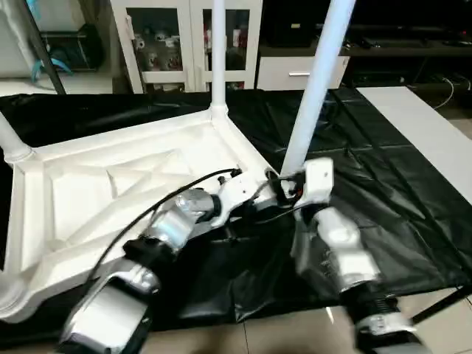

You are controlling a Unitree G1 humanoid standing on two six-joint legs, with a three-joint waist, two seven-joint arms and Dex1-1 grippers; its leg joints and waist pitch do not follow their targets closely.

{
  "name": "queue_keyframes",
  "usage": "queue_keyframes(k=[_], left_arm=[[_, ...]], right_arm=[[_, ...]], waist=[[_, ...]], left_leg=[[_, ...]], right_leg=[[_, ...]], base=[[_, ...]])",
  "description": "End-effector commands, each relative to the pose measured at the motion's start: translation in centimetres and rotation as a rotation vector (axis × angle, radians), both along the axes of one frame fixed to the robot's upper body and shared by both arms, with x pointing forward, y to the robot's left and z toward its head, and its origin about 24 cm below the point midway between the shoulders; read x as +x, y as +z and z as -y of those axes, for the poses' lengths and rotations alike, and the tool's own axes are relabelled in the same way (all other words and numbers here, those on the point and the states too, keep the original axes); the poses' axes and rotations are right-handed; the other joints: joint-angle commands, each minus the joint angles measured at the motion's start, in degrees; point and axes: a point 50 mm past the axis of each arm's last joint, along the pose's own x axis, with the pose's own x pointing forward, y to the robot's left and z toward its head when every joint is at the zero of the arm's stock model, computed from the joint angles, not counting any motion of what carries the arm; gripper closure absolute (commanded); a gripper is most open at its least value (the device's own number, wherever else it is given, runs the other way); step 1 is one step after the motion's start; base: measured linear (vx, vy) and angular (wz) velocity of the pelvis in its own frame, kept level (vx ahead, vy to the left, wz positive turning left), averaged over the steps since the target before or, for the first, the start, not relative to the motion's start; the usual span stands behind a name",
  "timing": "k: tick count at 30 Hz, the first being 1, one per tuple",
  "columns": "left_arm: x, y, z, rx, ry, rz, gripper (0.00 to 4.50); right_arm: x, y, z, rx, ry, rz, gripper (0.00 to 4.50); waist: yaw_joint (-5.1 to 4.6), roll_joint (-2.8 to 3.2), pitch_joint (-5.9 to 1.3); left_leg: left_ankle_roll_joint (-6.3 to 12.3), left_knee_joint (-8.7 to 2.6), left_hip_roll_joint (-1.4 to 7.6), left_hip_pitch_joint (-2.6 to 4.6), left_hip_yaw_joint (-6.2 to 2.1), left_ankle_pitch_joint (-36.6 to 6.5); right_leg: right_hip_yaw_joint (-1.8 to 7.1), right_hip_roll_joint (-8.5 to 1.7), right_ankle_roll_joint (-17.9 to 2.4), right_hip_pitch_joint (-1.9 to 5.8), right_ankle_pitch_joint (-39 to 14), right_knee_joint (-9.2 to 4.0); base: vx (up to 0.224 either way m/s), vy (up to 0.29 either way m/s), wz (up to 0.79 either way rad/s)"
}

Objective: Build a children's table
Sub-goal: Rotate leg to tighten

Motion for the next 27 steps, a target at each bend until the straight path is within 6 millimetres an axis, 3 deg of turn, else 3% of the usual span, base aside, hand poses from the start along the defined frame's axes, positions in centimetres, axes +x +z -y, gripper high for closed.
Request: queue_keyframes(k=[1, 4, 6, 10, 12, 14, 16, 21, 23, 27], left_arm=[[-1.6, -2.3, -1.5, 0.114, -0.092, -0.121, 4.5], [-2.7, -2.3, -2.5, 0.111, -0.2, -0.196, 4.5], [-2.9, -2.2, -3.2, 0.134, -0.228, -0.209, 4.5], [-3.8, -1.9, -3.6, 0.137, -0.32, -0.251, 4.5], [-4.8, -1.5, -3.7, 0.122, -0.399, -0.315, 4.5], [-5.2, -1.4, -3.8, 0.125, -0.433, -0.344, 4.5], [-5.4, -1.3, -3.8, 0.131, -0.448, -0.364, 4.5], [-5.9, -1.1, -3.6, 0.141, -0.479, -0.384, 4.5], [-5.9, -1.0, -3.5, 0.139, -0.48, -0.381, 4.5], [-5.9, -0.9, -3.5, 0.145, -0.476, -0.371, 4.5]], right_arm=[[-0.5, 0.0, 1.1, -0.014, 0.063, -0.028, 0.17], [-1.7, 0.2, 1.8, -0.087, 0.266, -0.066, 0.06], [-2.9, 0.1, 2.3, -0.148, 0.41, -0.109, 0.06], [-4.6, 0.2, 2.6, -0.162, 0.602, -0.171, 0.06], [-5.9, 0.3, 2.7, -0.145, 0.744, -0.226, 0.06], [-6.3, 0.3, 2.5, -0.155, 0.793, -0.241, 0.06], [-6.4, 0.2, 2.4, -0.168, 0.807, -0.245, 0.06], [-6.6, 0.3, 1.7, -0.197, 0.871, -0.255, 0.06], [-6.7, 0.2, 1.7, -0.201, 0.897, -0.27, 0.06], [-7.0, 0.1, 1.8, -0.22, 0.937, -0.302, 0.21]], waist=[[0.46, -0.07, -2.69], [0.91, -0.17, -2.77], [1.4, 0.16, -3.07], [1.99, -0.18, -3.47], [2.11, -0.33, -3.29], [2.09, -0.38, -3.06], [2.17, -0.18, -2.89], [2.56, -0.39, -2.62], [2.62, -0.41, -2.7], [2.78, -0.44, -3.0]], left_leg=[[2.27, -5.0, 1.63, 0.55, 0.01, -21.3], [2.96, -4.56, 1.68, 0.89, 0.44, -20.3], [3.57, -4.26, 1.79, 0.97, 0.51, -17.2], [6.82, -3.35, 1.55, 0.31, 0.62, -6.4], [7.93, -3.31, 1.8, 0.31, 0.66, -6.9], [7.47, -3.52, 1.86, 0.27, 0.66, -8.3], [5.44, -3.8, 2.08, 0.58, 0.7, -10.8], [2.43, -4.27, 2.17, 1.06, 0.75, -15.0], [2.03, -4.29, 2.16, 1.15, 0.78, -15.1], [3.02, -3.89, 2.02, 1.11, 1.04, -11.6]], right_leg=[[1.13, -1.27, -10.4, 1.86, -17.1, -3.06], [1.49, -1.16, -12.0, 1.54, -14.2, -2.63], [1.58, -1.09, -13.1, 1.86, -10.3, -1.95], [1.38, -1.15, -16.4, 2.98, 3.5, -0.13], [1.45, -1.42, -17.0, 3.01, 2.1, -0.03], [1.34, -1.41, -16.5, 2.99, -1.5, -0.35], [1.4, -1.47, -15.5, 2.67, -7.4, -0.78], [1.62, -1.39, -13.7, 2.41, -13.3, -1.22], [1.69, -1.35, -13.0, 2.33, -13.3, -1.25], [1.64, -1.18, -13.8, 2.51, -8.2, -0.67]], base=[[0.0, 0.0, 0.0], [0.064, -0.026, 0.1], [0.041, -0.011, 0.06], [0.073, -0.007, 0.03], [0.034, -0.004, -0.01], [0.0, 0.0, 0.0], [0.0, 0.0, 0.0], [0.0, 0.0, 0.0], [0.0, 0.0, 0.0], [0.0, 0.0, 0.0]])
